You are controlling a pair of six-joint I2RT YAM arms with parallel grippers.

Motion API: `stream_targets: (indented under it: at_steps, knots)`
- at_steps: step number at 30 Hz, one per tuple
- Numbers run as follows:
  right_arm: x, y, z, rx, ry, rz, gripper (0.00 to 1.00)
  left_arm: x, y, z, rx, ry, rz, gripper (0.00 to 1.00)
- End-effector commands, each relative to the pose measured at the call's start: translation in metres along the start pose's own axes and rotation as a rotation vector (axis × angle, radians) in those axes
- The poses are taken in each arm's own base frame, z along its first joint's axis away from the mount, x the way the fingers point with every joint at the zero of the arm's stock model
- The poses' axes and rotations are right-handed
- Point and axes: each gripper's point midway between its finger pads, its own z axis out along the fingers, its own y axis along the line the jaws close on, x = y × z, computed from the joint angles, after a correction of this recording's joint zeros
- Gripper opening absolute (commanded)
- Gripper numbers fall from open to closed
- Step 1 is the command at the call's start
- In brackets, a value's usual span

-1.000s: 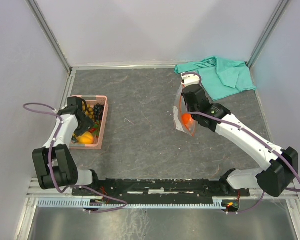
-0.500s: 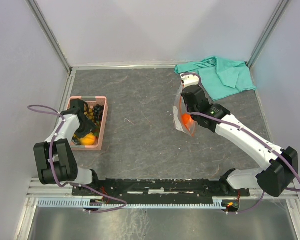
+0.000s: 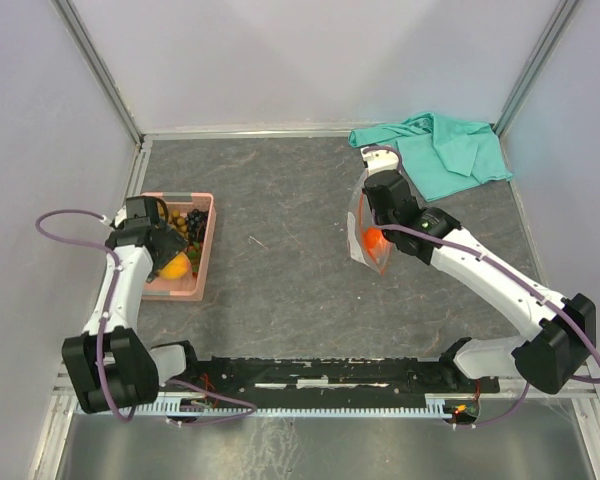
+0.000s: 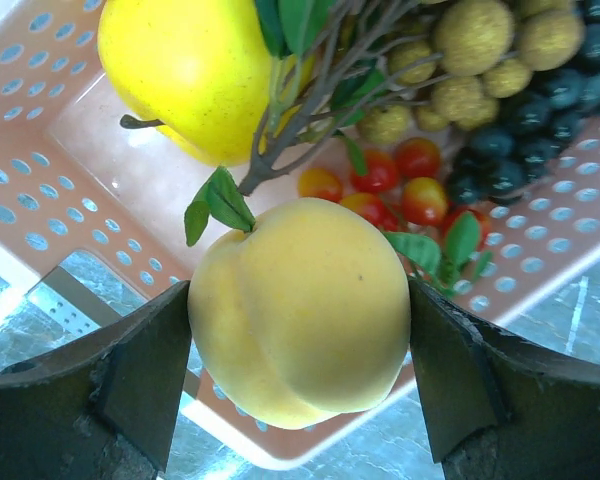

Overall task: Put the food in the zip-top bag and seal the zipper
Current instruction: Pick up the fake fruit from the bin.

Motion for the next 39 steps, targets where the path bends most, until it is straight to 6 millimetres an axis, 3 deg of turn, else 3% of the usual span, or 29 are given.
stream_targets:
  at_steps: [1, 9, 15, 20, 24, 28, 36, 39]
  knots:
    - [-0.021, -0.001, -0.007, -0.002, -0.032, 0.043, 0.02, -0.029, -0.023, -0.032, 0.151, -0.097, 0.005, 0.49]
    - [-0.016, 0.012, -0.006, -0.049, 0.034, 0.025, 0.02, -0.048, -0.075, -0.092, 0.5, -0.187, 0.033, 0.4]
    - [-0.011, 0.035, -0.002, -0.122, 0.096, 0.032, 0.02, -0.044, -0.116, -0.134, 0.749, -0.206, 0.072, 0.38]
    - [-0.014, 0.053, 0.002, -0.145, 0.116, 0.035, 0.02, -0.026, -0.154, -0.172, 0.933, -0.211, 0.119, 0.38]
    - [-0.019, 0.07, 0.004, -0.179, 0.134, 0.043, 0.02, -0.005, -0.19, -0.214, 1.107, -0.227, 0.156, 0.38]
    - [-0.02, 0.087, 0.009, -0.214, 0.146, 0.087, 0.02, 0.018, -0.217, -0.242, 1.25, -0.205, 0.166, 0.38]
    - [-0.022, 0.113, 0.015, -0.268, 0.174, 0.148, 0.02, 0.06, -0.246, -0.281, 1.436, -0.206, 0.188, 0.37]
    - [-0.025, 0.119, 0.014, -0.28, 0.186, 0.153, 0.01, 0.077, -0.252, -0.285, 1.476, -0.207, 0.194, 0.36]
